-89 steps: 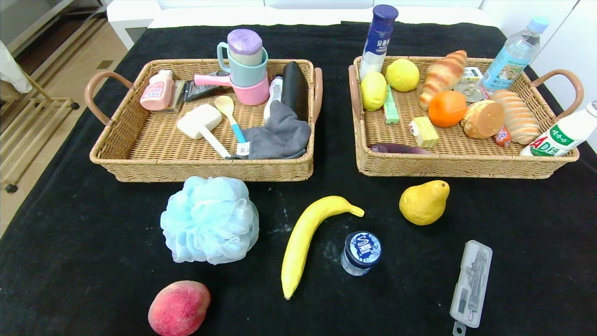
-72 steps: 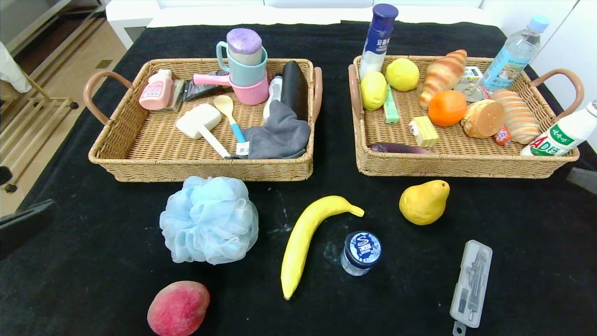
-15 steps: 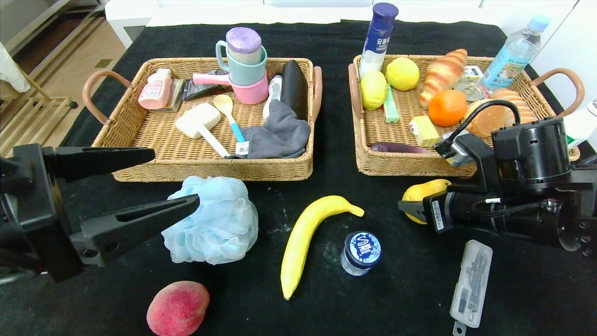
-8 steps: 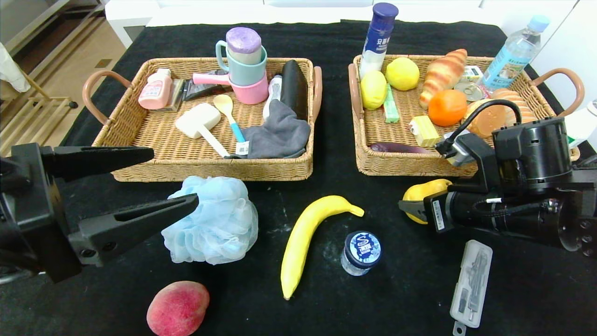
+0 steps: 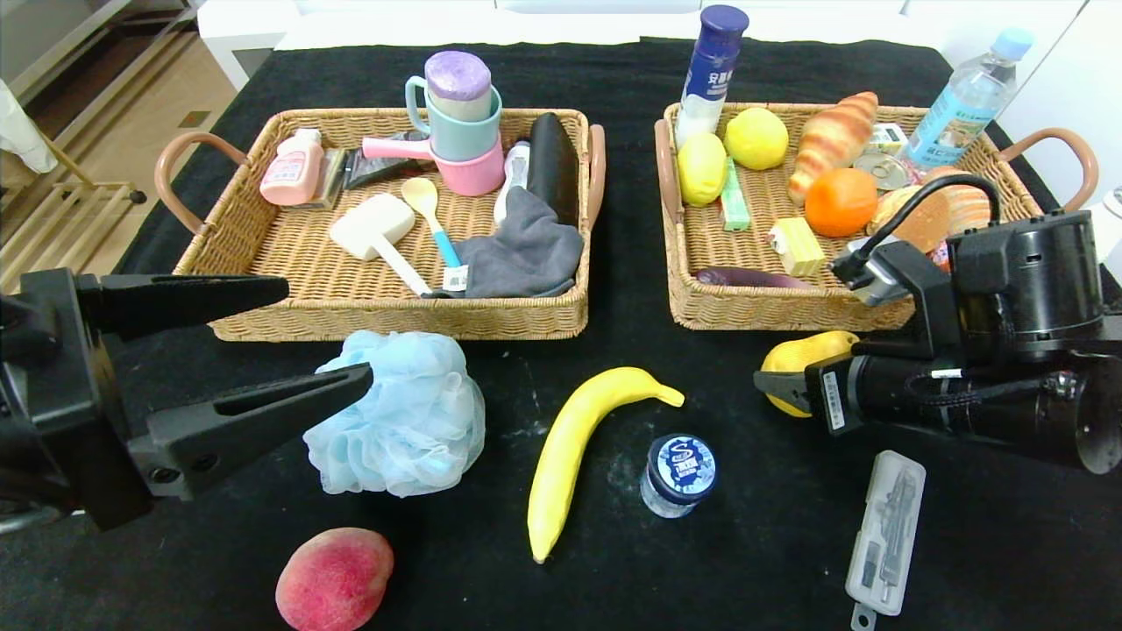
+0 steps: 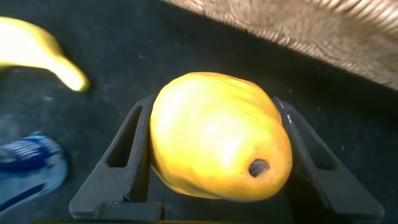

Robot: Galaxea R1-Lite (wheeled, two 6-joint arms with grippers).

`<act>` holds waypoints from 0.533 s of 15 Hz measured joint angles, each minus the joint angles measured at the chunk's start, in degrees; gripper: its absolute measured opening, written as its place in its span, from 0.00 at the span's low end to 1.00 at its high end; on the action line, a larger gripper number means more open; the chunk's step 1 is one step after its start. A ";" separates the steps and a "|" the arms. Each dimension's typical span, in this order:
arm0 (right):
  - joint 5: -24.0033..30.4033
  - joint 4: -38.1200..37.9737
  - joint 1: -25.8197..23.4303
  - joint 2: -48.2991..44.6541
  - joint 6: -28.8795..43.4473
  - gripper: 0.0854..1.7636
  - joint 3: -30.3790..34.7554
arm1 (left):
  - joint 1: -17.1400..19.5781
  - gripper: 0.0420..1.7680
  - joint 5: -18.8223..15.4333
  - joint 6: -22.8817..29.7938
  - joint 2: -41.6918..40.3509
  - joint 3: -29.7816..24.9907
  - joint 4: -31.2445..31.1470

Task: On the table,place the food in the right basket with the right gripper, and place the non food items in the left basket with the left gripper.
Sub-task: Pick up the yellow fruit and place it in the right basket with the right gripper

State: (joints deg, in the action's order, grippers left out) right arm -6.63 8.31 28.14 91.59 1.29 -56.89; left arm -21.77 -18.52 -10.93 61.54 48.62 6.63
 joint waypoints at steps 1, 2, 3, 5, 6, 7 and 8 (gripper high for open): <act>-0.01 -0.09 0.50 -0.96 0.02 0.67 0.06 | -0.02 0.97 -0.02 0.02 0.00 0.02 0.00; -0.04 -0.16 1.11 -2.01 0.00 0.67 0.06 | -0.05 0.97 -0.02 0.00 0.00 0.04 -0.02; -0.12 -0.29 1.77 -3.15 -0.04 0.67 0.04 | -0.05 0.97 -0.02 0.00 0.01 0.04 0.00; -1.13 -0.94 3.36 -5.49 -0.26 0.67 -0.40 | -0.07 0.97 0.00 0.02 0.09 0.09 0.00; -1.63 -1.73 3.89 -6.53 -0.30 0.67 -1.04 | -0.07 0.97 -0.02 0.00 0.09 0.09 -0.02; -1.79 -2.89 4.22 -7.55 -0.30 0.67 -2.04 | -0.05 0.97 0.00 0.00 0.09 0.09 -0.02; -1.88 -4.07 4.36 -8.29 -0.37 0.67 -3.24 | -0.05 0.97 -0.02 0.00 0.10 0.09 -0.02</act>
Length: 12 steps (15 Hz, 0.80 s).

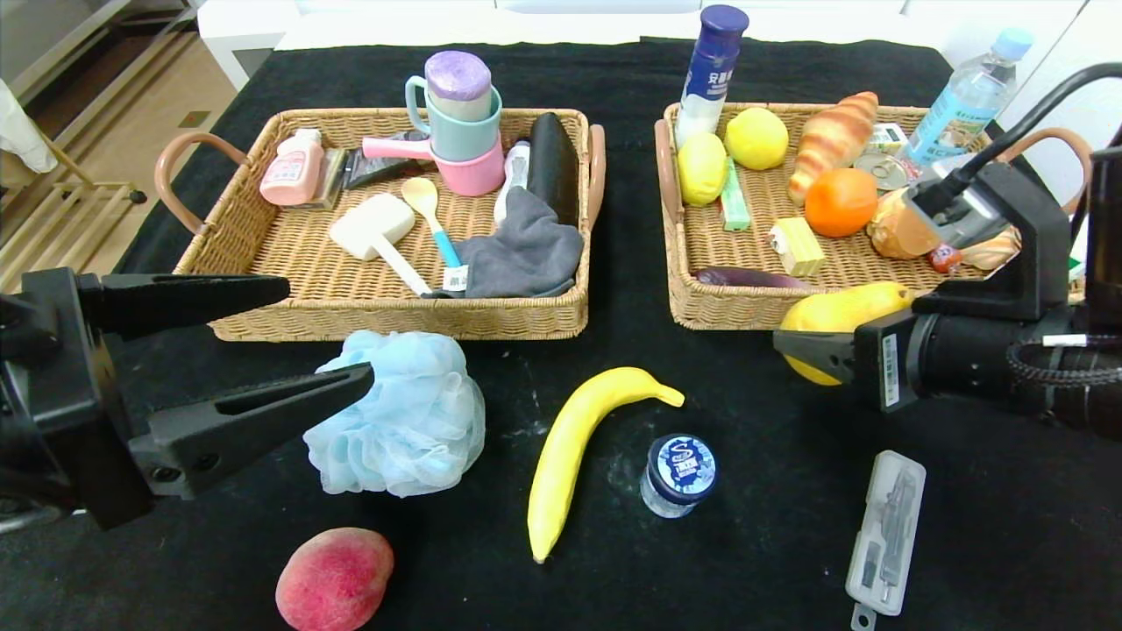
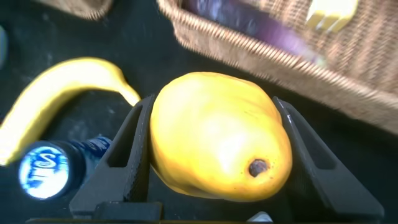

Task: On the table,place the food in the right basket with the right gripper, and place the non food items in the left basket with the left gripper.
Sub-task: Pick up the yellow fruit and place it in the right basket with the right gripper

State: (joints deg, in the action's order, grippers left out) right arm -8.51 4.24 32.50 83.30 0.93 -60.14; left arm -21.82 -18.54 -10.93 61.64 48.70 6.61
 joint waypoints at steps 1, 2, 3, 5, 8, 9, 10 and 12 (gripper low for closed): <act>-0.02 -1.11 0.00 -0.56 -0.02 0.67 -1.38 | 0.00 0.97 0.00 0.00 -0.01 0.00 0.02; -0.09 -1.94 -0.17 -1.00 -0.16 0.67 -2.95 | 0.00 0.97 0.00 0.02 -0.04 0.00 0.02; -0.20 -2.88 -0.56 -1.24 -0.24 0.67 -4.56 | 0.00 0.97 0.02 0.09 -0.06 0.05 0.02; -0.20 -5.08 -1.99 -1.19 -0.52 0.67 -8.17 | 0.00 0.97 0.00 0.09 -0.09 0.06 0.00; -0.11 -5.86 -4.80 0.44 -0.71 0.67 -12.96 | 0.00 0.97 0.02 0.09 -0.15 0.09 0.02; -0.04 -5.86 -5.68 1.38 -0.71 0.67 -14.64 | -0.02 0.97 0.00 0.09 -0.15 0.09 0.02; 0.09 -5.86 -6.51 2.50 -0.71 0.67 -16.48 | -0.02 0.97 0.02 0.09 -0.15 0.11 0.02; 0.17 -5.84 -7.92 5.14 -0.68 0.67 -20.41 | -0.04 0.97 0.02 0.09 -0.21 0.13 0.02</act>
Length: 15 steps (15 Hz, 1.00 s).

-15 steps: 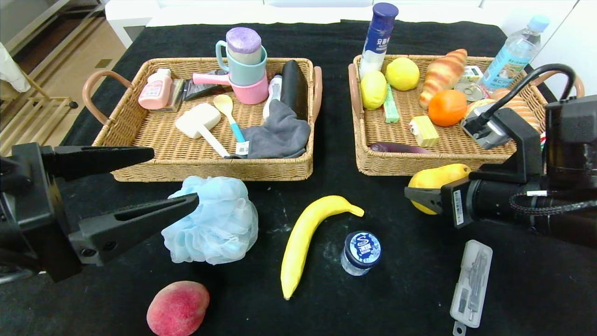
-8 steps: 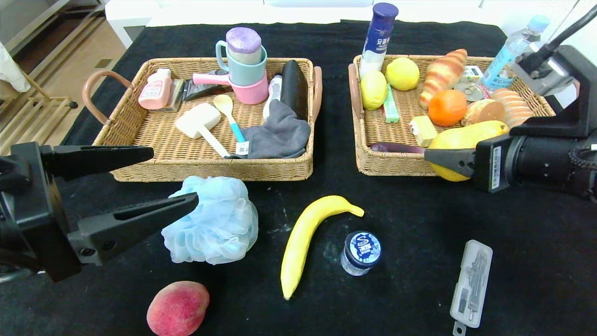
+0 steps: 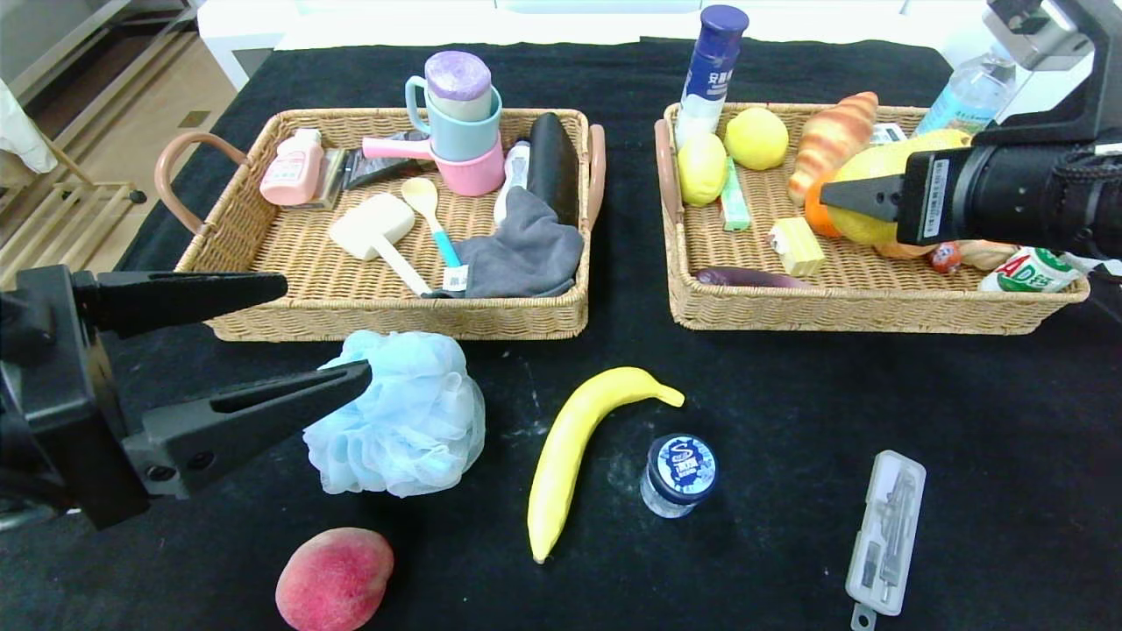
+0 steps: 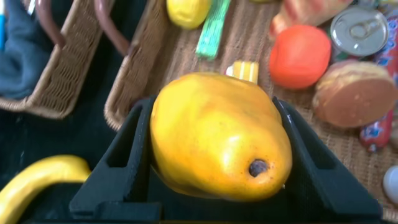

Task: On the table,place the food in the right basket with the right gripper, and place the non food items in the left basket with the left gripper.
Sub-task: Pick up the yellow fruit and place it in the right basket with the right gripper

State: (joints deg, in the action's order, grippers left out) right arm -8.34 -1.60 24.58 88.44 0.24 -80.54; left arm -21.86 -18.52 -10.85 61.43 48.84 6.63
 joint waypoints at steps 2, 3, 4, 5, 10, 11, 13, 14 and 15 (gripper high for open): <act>0.02 0.02 -1.05 2.96 0.00 0.67 -4.07 | 0.04 0.97 0.00 0.00 -0.10 0.04 -0.02; 0.13 0.02 -1.65 4.74 0.05 0.67 -6.34 | 0.04 0.97 -0.02 0.00 -0.13 0.04 -0.02; 0.27 0.00 -2.15 6.46 0.13 0.67 -8.51 | 0.04 0.97 -0.05 0.02 -0.13 0.04 0.00; 0.35 0.04 -2.67 8.33 0.16 0.67 -10.75 | 0.01 0.97 -0.05 -0.01 -0.13 0.04 0.00; 0.10 -0.13 -3.68 15.06 0.11 0.67 -16.68 | -0.05 0.97 -0.16 -0.01 -0.13 0.04 -0.02; -0.01 -0.24 -3.83 15.95 0.11 0.67 -17.34 | -0.05 0.97 -0.17 -0.01 -0.13 0.04 0.00; -0.06 -0.44 -4.24 17.29 0.17 0.67 -18.05 | -0.02 0.97 -0.17 -0.06 -0.18 0.04 0.00; -0.04 -0.41 -4.32 17.70 0.16 0.67 -18.19 | -0.02 0.97 -0.20 -0.09 -0.18 0.04 -0.02; 0.02 -0.41 -4.32 17.94 0.13 0.67 -18.36 | -0.02 0.97 -0.20 -0.06 -0.16 0.02 -0.02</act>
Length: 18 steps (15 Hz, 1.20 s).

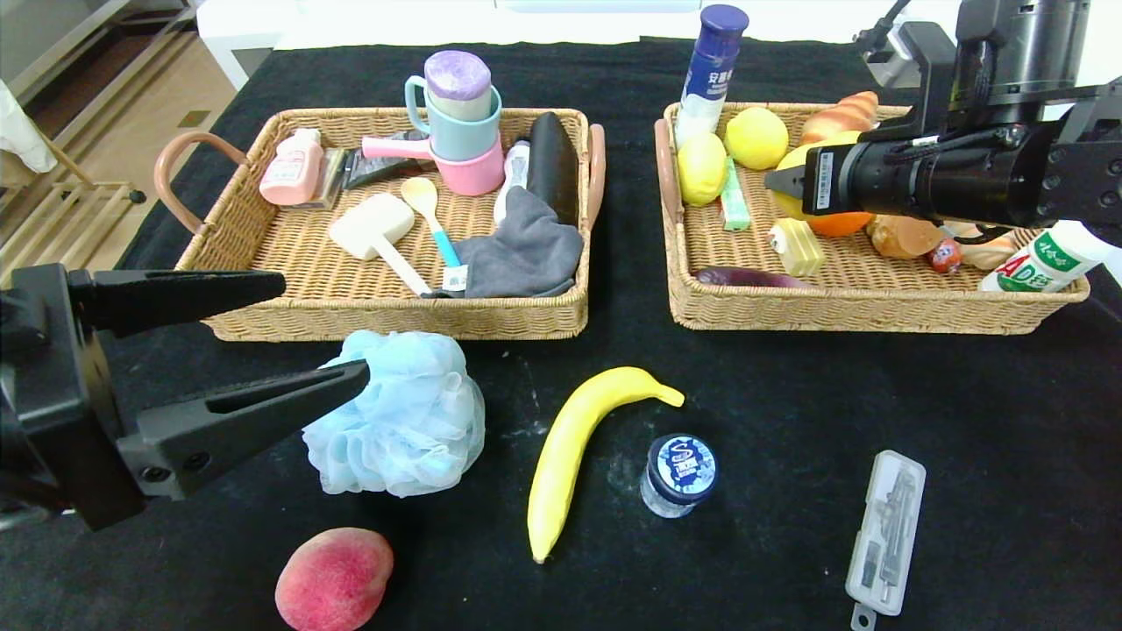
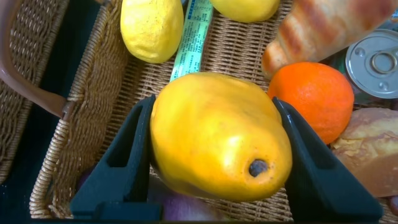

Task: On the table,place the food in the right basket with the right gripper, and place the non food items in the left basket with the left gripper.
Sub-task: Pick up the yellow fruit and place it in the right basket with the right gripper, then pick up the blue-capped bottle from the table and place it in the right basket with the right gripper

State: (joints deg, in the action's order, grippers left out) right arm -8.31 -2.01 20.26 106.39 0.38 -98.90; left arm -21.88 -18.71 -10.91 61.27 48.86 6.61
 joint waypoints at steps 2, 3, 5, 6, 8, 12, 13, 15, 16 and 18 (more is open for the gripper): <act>0.05 0.00 0.00 0.28 -0.02 0.67 -0.18 | 0.00 0.97 0.02 0.00 -0.09 0.01 0.00; 0.09 0.00 0.00 0.34 -0.02 0.67 -0.21 | 0.00 0.97 0.02 0.00 -0.11 0.00 0.00; 0.09 0.01 0.07 0.41 -0.05 0.76 -0.22 | 0.00 0.97 0.00 -0.02 -0.27 0.00 0.00; 0.02 -0.02 0.07 0.43 0.02 0.78 -0.22 | 0.00 0.97 0.00 0.00 -0.35 0.00 0.02; -0.04 0.01 0.11 0.43 0.04 0.82 -0.24 | 0.00 0.97 -0.02 0.02 -0.48 0.00 0.00; -0.17 0.04 0.24 0.41 0.06 0.88 -0.24 | 0.00 0.97 0.00 0.05 -0.55 0.00 -0.02; -0.17 0.11 0.29 0.39 0.11 0.89 -0.24 | 0.00 0.97 0.02 0.05 -0.55 0.00 0.00; -0.20 0.09 0.33 0.33 0.13 0.91 -0.18 | 0.00 0.97 0.00 0.02 -0.55 0.00 -0.07; -0.15 0.06 0.35 0.15 0.13 0.91 -0.02 | 0.00 0.97 0.00 0.05 -0.55 0.00 -0.07; -0.20 0.01 0.49 -0.57 0.13 0.93 0.37 | 0.00 0.97 0.00 0.06 -0.57 0.00 -0.02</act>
State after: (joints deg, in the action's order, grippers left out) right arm -8.51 -2.00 20.75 105.81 0.51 -98.54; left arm -21.88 -18.71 -10.85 60.70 48.86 6.58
